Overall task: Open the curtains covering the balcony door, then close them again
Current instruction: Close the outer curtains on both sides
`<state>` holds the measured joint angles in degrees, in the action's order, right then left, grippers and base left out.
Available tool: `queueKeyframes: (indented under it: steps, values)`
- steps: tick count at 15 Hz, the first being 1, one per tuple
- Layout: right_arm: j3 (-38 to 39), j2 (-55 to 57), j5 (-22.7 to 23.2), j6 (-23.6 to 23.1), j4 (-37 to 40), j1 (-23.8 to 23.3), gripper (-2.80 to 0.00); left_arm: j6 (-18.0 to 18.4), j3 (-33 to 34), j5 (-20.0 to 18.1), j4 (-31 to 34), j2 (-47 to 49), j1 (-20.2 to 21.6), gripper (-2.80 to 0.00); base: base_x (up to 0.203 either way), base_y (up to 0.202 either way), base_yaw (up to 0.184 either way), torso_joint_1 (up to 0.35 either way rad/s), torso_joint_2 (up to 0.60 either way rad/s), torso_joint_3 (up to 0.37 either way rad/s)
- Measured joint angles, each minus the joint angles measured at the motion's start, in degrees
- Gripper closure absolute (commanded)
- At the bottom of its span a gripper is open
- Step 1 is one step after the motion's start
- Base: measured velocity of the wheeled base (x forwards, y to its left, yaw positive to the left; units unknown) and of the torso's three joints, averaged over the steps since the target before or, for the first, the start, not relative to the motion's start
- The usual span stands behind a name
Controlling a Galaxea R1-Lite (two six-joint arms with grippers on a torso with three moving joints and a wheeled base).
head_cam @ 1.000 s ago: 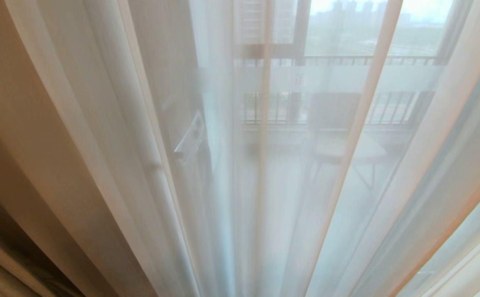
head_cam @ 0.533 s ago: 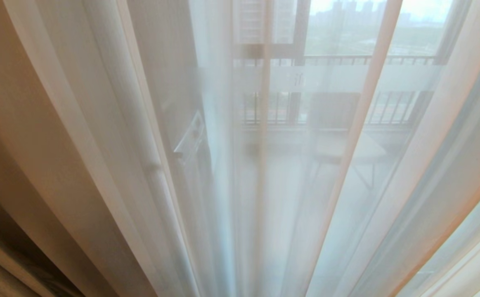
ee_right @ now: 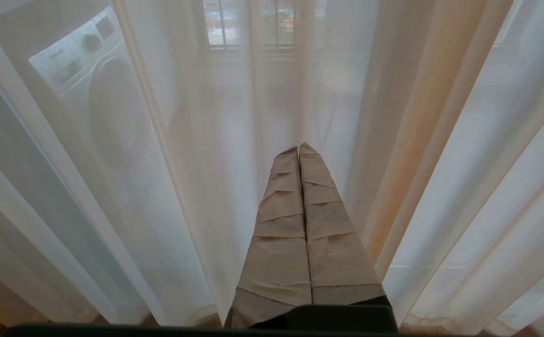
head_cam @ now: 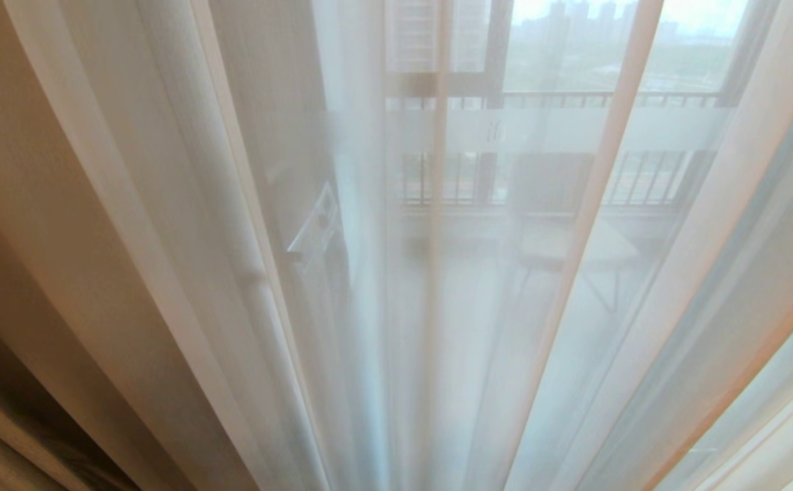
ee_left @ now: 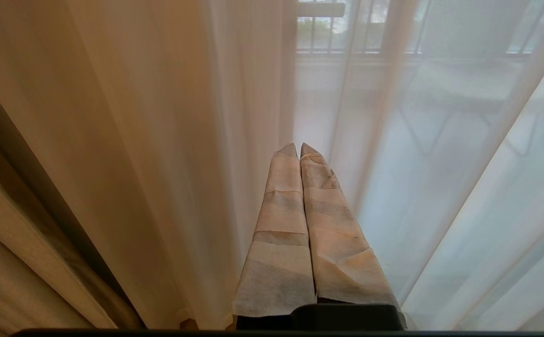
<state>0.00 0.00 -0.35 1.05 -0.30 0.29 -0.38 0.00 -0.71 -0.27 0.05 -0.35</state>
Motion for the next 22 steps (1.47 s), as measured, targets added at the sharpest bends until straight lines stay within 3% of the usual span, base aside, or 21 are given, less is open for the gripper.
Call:
queueKeyframes:
  steps: [19, 22]
  values:
    - [0.00, 0.00, 0.02, -0.04, 0.00, 0.04, 0.00, 0.04, -0.06, 0.09, 0.08, 0.00, 0.00, 0.00, 0.000, 0.000, 0.000, 0.000, 0.00, 0.000]
    - [0.00, 0.00, 0.02, 0.00, 0.00, 0.04, 0.00, 0.13, -4.79, 1.47, 1.87, 0.96, 0.00, 0.00, 0.000, 0.000, 0.000, 0.000, 0.00, 0.000]
